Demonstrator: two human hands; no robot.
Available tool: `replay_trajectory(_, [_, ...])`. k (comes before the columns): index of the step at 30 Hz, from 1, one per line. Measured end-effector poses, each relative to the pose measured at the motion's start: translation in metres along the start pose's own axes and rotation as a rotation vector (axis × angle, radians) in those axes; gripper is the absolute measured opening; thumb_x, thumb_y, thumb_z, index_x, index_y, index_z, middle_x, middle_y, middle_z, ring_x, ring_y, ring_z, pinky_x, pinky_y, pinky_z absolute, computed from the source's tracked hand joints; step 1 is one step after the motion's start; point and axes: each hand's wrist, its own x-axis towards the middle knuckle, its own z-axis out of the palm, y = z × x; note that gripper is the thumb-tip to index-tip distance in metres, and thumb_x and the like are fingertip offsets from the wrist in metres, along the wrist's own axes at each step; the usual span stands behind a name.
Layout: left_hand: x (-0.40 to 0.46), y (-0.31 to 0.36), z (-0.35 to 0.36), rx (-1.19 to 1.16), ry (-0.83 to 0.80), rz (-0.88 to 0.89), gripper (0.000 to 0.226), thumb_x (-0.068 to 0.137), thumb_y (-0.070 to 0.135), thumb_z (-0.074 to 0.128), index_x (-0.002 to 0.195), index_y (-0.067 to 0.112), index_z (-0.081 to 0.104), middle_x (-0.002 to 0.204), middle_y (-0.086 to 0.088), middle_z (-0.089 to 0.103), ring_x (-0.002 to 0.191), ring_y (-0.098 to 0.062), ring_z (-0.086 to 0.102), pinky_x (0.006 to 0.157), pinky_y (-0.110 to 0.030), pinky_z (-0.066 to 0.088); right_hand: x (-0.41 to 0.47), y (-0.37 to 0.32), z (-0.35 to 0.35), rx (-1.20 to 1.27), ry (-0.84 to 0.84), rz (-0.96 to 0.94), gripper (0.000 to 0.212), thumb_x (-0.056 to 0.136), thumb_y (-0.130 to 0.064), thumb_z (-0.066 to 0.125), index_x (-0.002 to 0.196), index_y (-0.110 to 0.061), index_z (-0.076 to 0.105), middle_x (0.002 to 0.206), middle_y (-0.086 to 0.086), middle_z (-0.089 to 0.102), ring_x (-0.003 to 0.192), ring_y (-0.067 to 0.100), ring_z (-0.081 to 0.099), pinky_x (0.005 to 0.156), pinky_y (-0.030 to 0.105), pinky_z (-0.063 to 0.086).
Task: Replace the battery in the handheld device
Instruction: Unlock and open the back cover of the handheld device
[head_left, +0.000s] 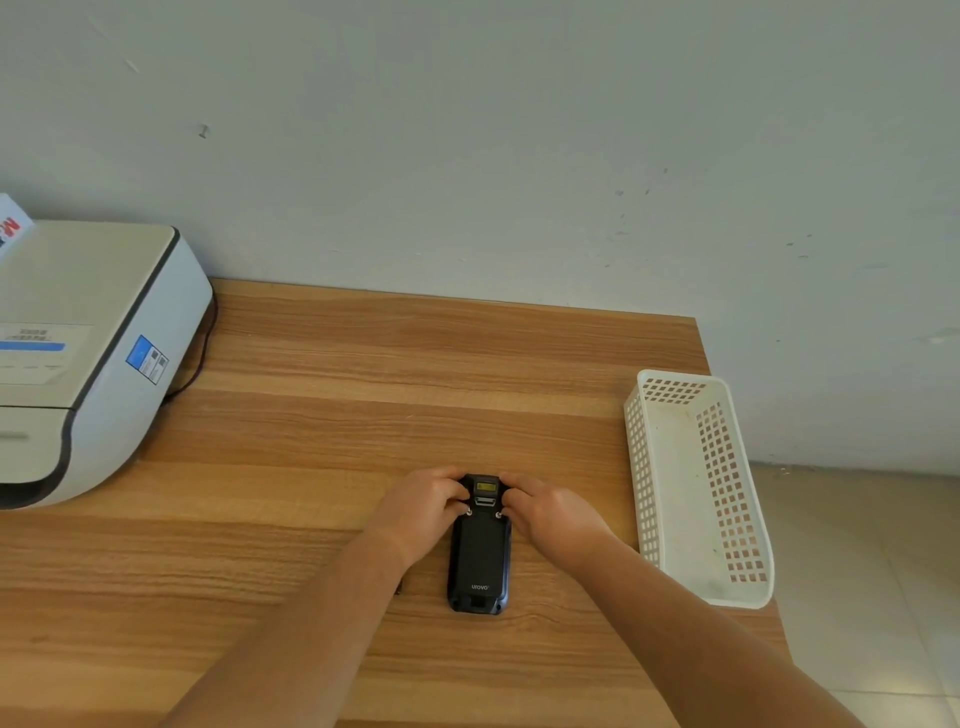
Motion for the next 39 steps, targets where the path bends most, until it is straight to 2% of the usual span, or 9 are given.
replay_trajectory(6, [0.0, 0.001, 0.003, -0.025, 0.006, -0.011, 0.029, 0.097, 0.022, 0.058, 0.124, 0.016, 0.066, 0.151, 0.005, 0.044, 0.138, -0.012, 0.039, 0.114, -0.024, 0.023, -0.001, -0.001, 0.004, -0.061, -0.054, -0.017, 0.02, 0.074, -0.011, 0.082, 0.091, -0.009, 0.072, 0.115, 0.01, 0.068, 0.066, 0.019, 0.069, 0.047, 0.03, 0.057])
replay_trajectory(12, [-0.002, 0.003, 0.003, -0.015, 0.017, -0.007, 0.027, 0.098, 0.021, 0.057, 0.122, 0.016, 0.068, 0.15, 0.005, 0.045, 0.137, -0.012, 0.041, 0.113, -0.023, 0.024, -0.003, -0.003, 0.006, -0.09, -0.05, -0.022, 0.023, 0.073, -0.012, 0.083, 0.092, -0.009, 0.071, 0.115, 0.012, 0.068, 0.078, 0.021, 0.07, 0.053, 0.03, 0.058])
replay_trajectory(16, [-0.003, 0.004, 0.004, -0.019, 0.014, -0.014, 0.027, 0.098, 0.021, 0.056, 0.122, 0.015, 0.068, 0.15, 0.004, 0.045, 0.134, -0.012, 0.044, 0.111, -0.022, 0.028, 0.006, -0.004, 0.007, -0.053, -0.039, -0.005, 0.019, 0.075, -0.007, 0.08, 0.091, -0.008, 0.068, 0.103, 0.008, 0.068, 0.07, 0.02, 0.065, 0.049, 0.031, 0.056])
replay_trajectory(20, [-0.004, 0.004, 0.003, -0.015, 0.011, -0.029, 0.028, 0.099, 0.022, 0.055, 0.123, 0.016, 0.067, 0.15, 0.006, 0.044, 0.133, -0.012, 0.045, 0.111, -0.023, 0.03, 0.007, -0.002, 0.005, -0.022, -0.087, 0.022, 0.01, 0.089, -0.012, 0.067, 0.099, -0.01, 0.066, 0.111, 0.004, 0.064, 0.08, 0.02, 0.065, 0.063, 0.032, 0.058])
replay_trajectory(23, [-0.005, 0.005, 0.003, -0.002, 0.006, -0.04, 0.028, 0.099, 0.023, 0.055, 0.123, 0.018, 0.067, 0.15, 0.007, 0.045, 0.133, -0.011, 0.045, 0.111, -0.025, 0.032, 0.003, -0.009, 0.0, 0.127, -0.065, 0.195, 0.016, 0.096, -0.019, 0.057, 0.107, -0.012, 0.066, 0.123, -0.006, 0.059, 0.1, 0.013, 0.061, 0.085, 0.023, 0.05])
replay_trajectory(25, [-0.006, 0.006, 0.002, -0.001, 0.015, -0.05, 0.028, 0.099, 0.024, 0.055, 0.123, 0.019, 0.067, 0.15, 0.009, 0.044, 0.133, -0.01, 0.045, 0.109, -0.025, 0.032, -0.001, -0.016, -0.003, 0.262, -0.008, 0.368, 0.013, 0.095, -0.019, 0.06, 0.103, -0.014, 0.068, 0.12, -0.011, 0.057, 0.102, 0.007, 0.058, 0.088, 0.017, 0.045])
replay_trajectory(28, [-0.008, 0.009, 0.001, -0.006, 0.038, -0.048, 0.03, 0.099, 0.023, 0.054, 0.126, 0.018, 0.065, 0.15, 0.009, 0.044, 0.133, -0.012, 0.045, 0.109, -0.024, 0.032, -0.008, -0.027, -0.003, 0.401, 0.021, 0.578, 0.009, 0.092, -0.018, 0.064, 0.098, -0.015, 0.069, 0.111, -0.011, 0.057, 0.093, 0.002, 0.057, 0.083, 0.017, 0.049])
replay_trajectory(31, [-0.016, 0.009, 0.002, -0.001, 0.062, -0.037, 0.033, 0.1, 0.023, 0.051, 0.131, 0.019, 0.061, 0.147, 0.007, 0.048, 0.133, -0.014, 0.045, 0.108, -0.024, 0.033, -0.008, -0.04, -0.004, 0.494, 0.006, 0.77, 0.009, 0.093, -0.023, 0.063, 0.097, -0.018, 0.069, 0.102, -0.01, 0.053, 0.085, 0.001, 0.053, 0.068, 0.011, 0.043])
replay_trajectory(39, [-0.045, 0.001, 0.014, 0.235, -0.016, -0.103, 0.061, 0.089, 0.064, 0.049, 0.137, 0.028, 0.05, 0.136, 0.01, 0.049, 0.13, -0.013, 0.038, 0.111, -0.035, 0.028, 0.01, -0.063, -0.005, 0.509, 0.037, 0.986, 0.015, 0.096, -0.023, 0.057, 0.094, -0.014, 0.068, 0.108, -0.003, 0.054, 0.075, 0.004, 0.048, 0.059, 0.012, 0.035])
